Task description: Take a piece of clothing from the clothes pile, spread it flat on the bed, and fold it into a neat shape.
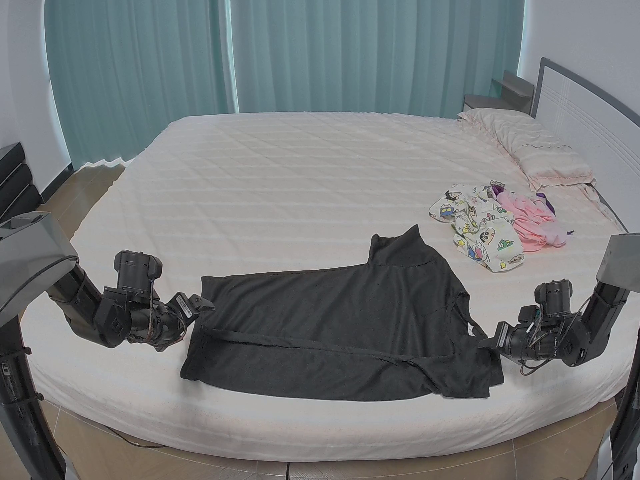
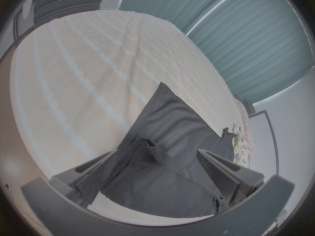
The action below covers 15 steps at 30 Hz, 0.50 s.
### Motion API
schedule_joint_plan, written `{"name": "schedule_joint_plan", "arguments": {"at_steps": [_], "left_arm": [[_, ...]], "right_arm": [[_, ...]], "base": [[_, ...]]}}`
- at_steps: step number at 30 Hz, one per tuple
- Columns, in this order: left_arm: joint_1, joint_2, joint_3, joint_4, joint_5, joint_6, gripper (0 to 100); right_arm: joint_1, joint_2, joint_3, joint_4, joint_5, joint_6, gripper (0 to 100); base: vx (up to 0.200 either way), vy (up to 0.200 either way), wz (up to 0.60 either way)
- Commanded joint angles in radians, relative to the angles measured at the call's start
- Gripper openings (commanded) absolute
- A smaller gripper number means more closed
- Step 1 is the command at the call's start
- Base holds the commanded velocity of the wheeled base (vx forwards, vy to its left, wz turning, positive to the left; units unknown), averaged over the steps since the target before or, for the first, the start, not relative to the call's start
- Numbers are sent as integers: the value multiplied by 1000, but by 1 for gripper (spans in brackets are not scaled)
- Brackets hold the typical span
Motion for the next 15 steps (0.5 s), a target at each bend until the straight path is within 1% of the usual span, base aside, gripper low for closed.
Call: {"name": "schedule_joint_plan", "arguments": {"at_steps": [1, 3, 6, 11, 15], "left_arm": [[-3, 63, -30, -1, -2, 10, 100], [-5, 75, -28, -1, -8, 31, 100], [-8, 84, -30, -5, -10, 39, 100], [-17, 86, -33, -5, -18, 42, 100], [-25, 113, -62, -7, -13, 44, 100]], "right_arm": [[-15, -13, 5, -28, 1, 0, 0], [-18, -7, 15, -65, 2, 2, 0], [-22, 1, 24, -91, 2, 0, 0], [-22, 7, 30, -92, 4, -1, 0], [-21, 12, 30, -92, 4, -1, 0]], "base": [[0, 0, 0], [0, 0, 0], [0, 0, 0], [0, 0, 0], [0, 0, 0]]}}
